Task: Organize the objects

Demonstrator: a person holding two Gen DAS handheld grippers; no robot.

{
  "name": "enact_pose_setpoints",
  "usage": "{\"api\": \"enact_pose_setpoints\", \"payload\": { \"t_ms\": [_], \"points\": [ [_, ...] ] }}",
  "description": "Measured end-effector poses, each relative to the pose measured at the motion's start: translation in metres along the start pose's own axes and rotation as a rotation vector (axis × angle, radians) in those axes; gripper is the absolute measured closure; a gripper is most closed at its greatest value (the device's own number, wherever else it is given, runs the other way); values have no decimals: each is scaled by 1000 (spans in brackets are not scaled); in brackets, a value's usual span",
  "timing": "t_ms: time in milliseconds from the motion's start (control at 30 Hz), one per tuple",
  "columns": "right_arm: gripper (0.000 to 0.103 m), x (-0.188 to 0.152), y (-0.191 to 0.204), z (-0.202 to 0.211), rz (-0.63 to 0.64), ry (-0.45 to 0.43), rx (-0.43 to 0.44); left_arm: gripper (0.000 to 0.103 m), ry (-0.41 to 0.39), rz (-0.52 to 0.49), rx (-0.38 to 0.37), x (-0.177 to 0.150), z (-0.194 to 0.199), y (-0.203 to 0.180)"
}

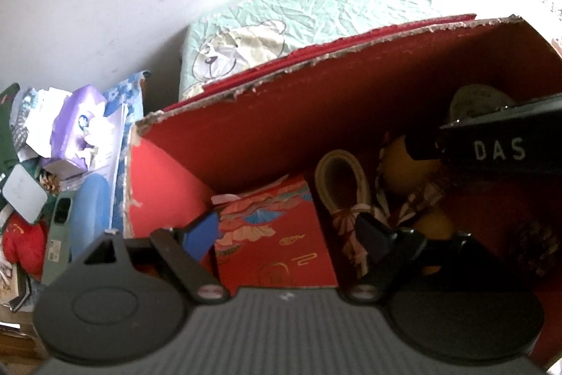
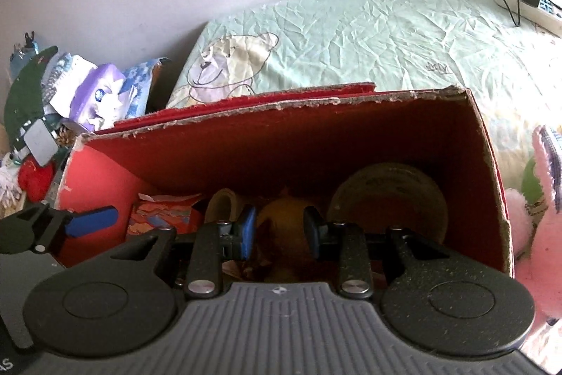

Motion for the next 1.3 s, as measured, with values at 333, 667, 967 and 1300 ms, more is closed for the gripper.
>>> {"api": "enact_pose_setpoints", "payload": {
  "t_ms": [333, 667, 967, 1300],
  "points": [
    [71, -3, 0, -1, -1, -1, -36, 14, 7, -13, 4, 0, -1, -4],
    [71, -5, -3, -1, -36, -10, -31, 10, 17, -23, -1, -1, -2, -6],
    [71, -4, -2, -2, -30, -3, -48, 8, 22, -29, -14, -1, -2, -6],
    [72, -3, -1, -1, -20, -20, -77, 8, 18, -26, -17, 0, -2, -6]
  ]
}}
Point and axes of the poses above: each gripper's, at about its wrist camera, not at the fingertips, and z roughly against the way its jaws point, y to its left, x to its top, the point moved 8 cm from there along -z, roughly the way its jaws point, and after that the axes turned 3 degrees about -z, right-handed, at the moved point
